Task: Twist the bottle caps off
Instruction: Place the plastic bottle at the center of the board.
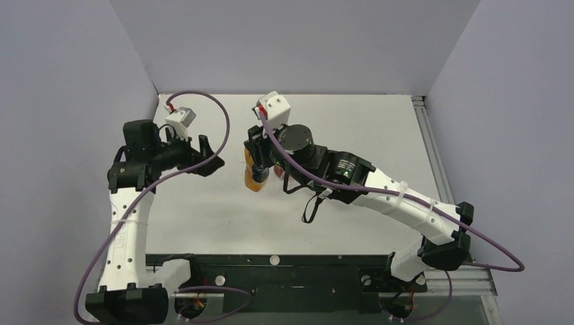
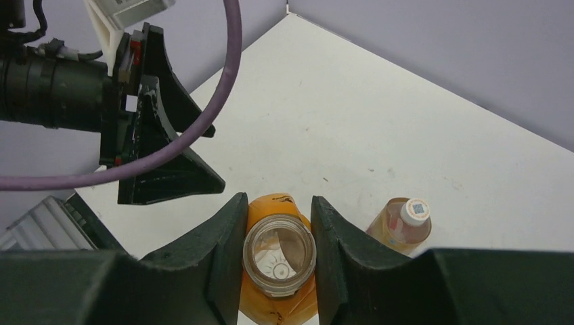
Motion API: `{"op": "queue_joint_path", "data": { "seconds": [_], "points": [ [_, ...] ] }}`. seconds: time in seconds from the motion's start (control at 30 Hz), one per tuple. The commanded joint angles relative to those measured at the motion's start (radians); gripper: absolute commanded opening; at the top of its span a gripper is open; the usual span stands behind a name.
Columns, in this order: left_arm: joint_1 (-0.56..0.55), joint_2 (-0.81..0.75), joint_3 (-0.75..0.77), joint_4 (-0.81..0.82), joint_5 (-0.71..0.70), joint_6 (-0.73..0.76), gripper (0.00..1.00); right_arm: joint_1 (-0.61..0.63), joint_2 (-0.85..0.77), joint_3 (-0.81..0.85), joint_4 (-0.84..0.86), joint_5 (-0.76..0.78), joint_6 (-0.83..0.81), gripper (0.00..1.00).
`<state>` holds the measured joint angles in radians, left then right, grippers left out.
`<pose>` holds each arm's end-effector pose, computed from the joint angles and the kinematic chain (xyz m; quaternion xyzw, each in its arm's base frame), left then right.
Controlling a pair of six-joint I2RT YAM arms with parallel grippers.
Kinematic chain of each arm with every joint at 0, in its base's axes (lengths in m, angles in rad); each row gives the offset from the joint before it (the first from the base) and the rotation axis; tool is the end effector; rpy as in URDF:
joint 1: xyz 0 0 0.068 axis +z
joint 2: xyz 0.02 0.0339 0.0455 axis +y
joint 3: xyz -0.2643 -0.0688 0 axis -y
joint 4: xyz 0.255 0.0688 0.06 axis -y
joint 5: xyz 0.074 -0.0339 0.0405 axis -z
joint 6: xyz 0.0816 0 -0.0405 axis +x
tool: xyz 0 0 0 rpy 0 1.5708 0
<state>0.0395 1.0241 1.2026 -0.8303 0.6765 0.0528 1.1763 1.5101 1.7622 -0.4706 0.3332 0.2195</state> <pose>0.2341 -0.0419 0.3601 0.1528 0.8445 -0.2778 0.4316 0.1720 0.3437 0.4663 -0.2620 0.7306 0.2975 0.5560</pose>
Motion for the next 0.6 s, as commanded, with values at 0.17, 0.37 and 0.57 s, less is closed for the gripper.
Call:
{"op": "queue_joint_path", "data": {
  "seconds": [0.17, 0.37, 0.57],
  "points": [
    [0.062, 0.099, 0.146, -0.168, -0.036, 0.078, 0.96, -0.036, 0.109, 0.073, 0.087, 0.036, -0.01, 0.0],
    [0.063, 0.066, 0.188, -0.176, -0.086, 0.071, 0.97, -0.081, 0.205, 0.136, 0.124, -0.005, -0.008, 0.0],
    [0.065, 0.133, 0.232, -0.174, -0.104, 0.03, 0.97, -0.149, 0.293, 0.185, 0.172, -0.09, 0.022, 0.0]
  ]
}}
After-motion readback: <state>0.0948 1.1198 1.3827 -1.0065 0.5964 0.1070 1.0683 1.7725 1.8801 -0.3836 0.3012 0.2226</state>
